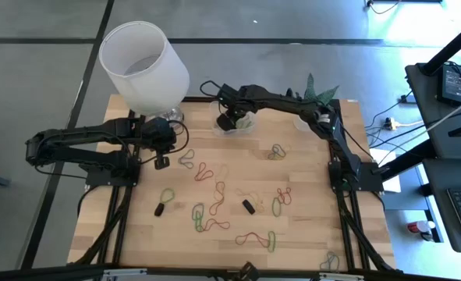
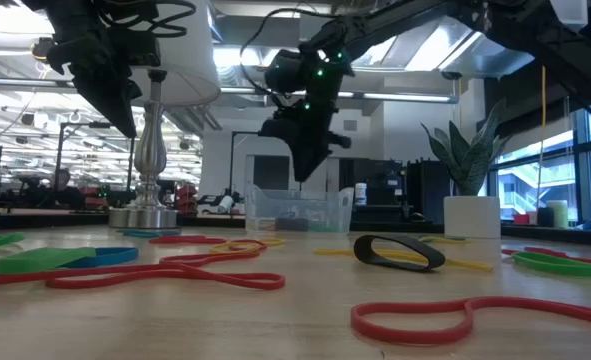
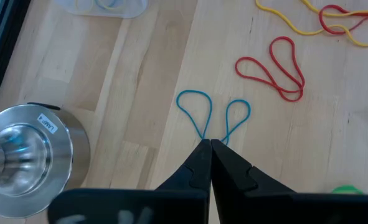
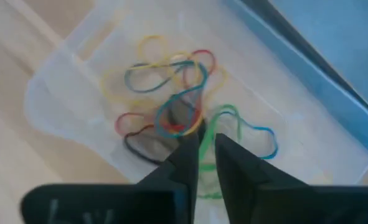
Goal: Pick and place rubber bands into bin
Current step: Put the blue rubber band into the transparent bin
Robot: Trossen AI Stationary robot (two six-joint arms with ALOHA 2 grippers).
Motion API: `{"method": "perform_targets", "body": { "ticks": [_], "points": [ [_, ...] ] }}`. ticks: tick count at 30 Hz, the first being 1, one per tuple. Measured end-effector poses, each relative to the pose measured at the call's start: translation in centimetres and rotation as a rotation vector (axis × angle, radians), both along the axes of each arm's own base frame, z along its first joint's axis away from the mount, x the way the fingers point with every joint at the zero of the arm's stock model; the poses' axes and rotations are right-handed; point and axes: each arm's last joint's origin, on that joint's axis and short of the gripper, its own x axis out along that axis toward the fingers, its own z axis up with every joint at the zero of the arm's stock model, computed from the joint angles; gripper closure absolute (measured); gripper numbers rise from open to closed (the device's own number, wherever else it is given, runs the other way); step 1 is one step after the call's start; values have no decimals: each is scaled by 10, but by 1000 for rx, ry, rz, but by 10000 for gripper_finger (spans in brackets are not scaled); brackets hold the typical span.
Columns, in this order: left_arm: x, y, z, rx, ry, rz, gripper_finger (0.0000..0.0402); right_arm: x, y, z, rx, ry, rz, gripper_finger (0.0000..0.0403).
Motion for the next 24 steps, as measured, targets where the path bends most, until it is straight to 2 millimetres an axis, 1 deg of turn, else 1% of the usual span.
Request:
{"method": "perform_targets", "body": {
  "ticks": [2,4,6,8,11,16,18,21,24],
  "points": [
    [0,0,0,-4,0,-4,400,-5,8,9,3,23,12,366],
    [0,-1,0,-18,-4,-15,400,-8,17,23,-36,18,17,385],
    [1,-4,0,-25,-5,-34,399,-16,29,39,-74,2,26,397],
    [2,-7,0,-26,-3,-56,400,-26,44,55,-100,-37,45,396],
    [4,-13,0,-27,-5,-85,400,-52,71,69,-111,-79,57,388],
    [8,-19,-2,-43,-9,-55,398,-113,127,78,-71,-197,34,394],
    [11,-21,-2,-43,-21,-65,395,-139,150,77,-33,-255,18,399],
    [17,-21,-5,-56,-15,-50,378,-172,184,71,25,-356,14,397],
    [24,-20,-12,-77,13,-11,347,-199,212,59,64,-435,13,395]
  ]
}}
